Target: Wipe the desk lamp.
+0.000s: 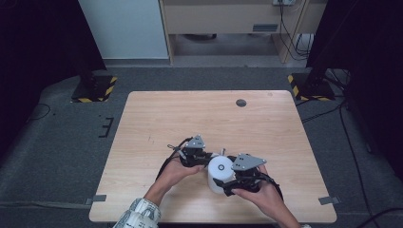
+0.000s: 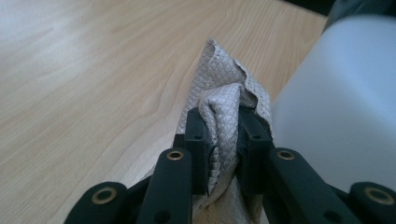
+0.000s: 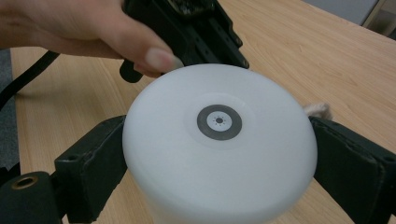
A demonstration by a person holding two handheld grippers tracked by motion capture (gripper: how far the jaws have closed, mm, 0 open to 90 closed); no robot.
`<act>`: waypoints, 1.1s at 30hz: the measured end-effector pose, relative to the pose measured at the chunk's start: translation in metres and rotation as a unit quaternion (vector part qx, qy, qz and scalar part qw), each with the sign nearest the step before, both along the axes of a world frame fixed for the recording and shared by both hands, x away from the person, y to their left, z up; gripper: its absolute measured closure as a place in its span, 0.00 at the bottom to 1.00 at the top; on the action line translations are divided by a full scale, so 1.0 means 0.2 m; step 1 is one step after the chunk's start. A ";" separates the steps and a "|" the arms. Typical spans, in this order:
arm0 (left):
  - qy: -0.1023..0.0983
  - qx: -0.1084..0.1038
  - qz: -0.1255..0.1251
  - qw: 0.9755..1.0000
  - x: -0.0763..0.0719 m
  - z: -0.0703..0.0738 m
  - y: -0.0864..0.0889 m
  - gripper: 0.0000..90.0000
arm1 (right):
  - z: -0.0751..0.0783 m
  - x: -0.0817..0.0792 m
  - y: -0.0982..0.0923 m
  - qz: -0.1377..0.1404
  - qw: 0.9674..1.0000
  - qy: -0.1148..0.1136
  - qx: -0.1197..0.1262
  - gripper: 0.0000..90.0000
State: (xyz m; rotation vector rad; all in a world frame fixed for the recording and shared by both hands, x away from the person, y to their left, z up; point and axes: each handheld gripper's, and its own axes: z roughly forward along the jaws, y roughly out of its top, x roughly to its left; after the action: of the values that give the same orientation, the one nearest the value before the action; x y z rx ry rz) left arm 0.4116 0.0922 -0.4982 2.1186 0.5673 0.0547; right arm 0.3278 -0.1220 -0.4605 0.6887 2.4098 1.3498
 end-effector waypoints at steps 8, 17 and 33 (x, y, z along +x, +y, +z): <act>-0.006 0.009 0.004 1.000 0.01 -0.03 -0.02 0.85 | 0.00 0.00 0.00 -0.003 1.000 0.000 0.000 0.10; -0.007 -0.012 0.013 1.000 0.00 0.01 0.00 0.85 | 0.00 0.01 -0.01 -0.011 1.000 -0.001 -0.001 0.10; -0.003 0.013 0.031 0.999 -0.11 0.04 0.10 0.85 | 0.00 0.01 -0.01 -0.013 1.000 -0.003 -0.004 0.10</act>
State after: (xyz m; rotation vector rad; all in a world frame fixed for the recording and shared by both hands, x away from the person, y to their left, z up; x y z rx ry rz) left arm 0.3900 0.1123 -0.4912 2.1259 0.6313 0.1027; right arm 0.3306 -0.1237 -0.4603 0.7110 2.3914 1.3305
